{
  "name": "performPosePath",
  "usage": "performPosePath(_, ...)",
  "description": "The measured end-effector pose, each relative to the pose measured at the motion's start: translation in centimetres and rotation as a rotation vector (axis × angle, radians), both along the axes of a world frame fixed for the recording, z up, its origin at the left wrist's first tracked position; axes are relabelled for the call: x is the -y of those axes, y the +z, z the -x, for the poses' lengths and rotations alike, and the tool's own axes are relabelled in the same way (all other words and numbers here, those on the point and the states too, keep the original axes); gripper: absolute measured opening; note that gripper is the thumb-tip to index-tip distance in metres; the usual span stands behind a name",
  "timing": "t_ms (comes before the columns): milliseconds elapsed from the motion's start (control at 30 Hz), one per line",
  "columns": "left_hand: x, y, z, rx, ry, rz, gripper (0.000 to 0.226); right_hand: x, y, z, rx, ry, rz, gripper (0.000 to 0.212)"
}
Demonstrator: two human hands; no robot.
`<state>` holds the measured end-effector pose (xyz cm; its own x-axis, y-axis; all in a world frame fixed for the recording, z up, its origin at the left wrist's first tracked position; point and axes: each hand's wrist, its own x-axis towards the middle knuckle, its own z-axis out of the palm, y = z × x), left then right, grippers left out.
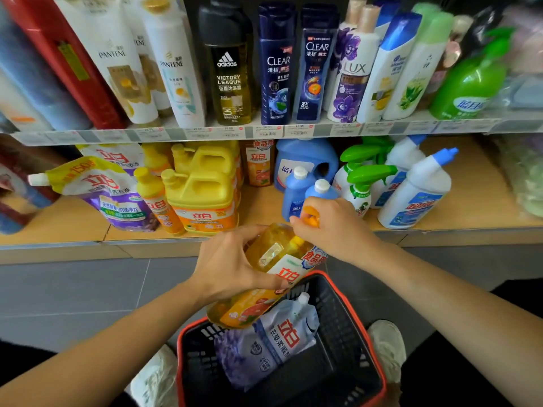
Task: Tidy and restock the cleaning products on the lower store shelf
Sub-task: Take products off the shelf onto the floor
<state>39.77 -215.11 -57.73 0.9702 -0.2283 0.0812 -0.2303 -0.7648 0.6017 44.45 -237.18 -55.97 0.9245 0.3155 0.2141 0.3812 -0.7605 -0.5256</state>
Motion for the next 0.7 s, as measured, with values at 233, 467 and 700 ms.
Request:
performPosePath(233,-0.4,0.3,0.0,-0.015,0.034,-0.038,0.102,-0.1,0.1,0.2,-0.102,0.008,-0.158,0.043)
performPosePath(467,-1.5,1.4,-0.7,-0.241,-0.106,0.369,0.076,0.3,1.7,0.8,-0.179,0.147,-0.319,0.031)
performPosePath(700,-2.4,1.9,-1.2,-0.408,-0.284,0.635,0.054,1.2,2.5,0.6,-0.481,0.344,-0.720,0.030)
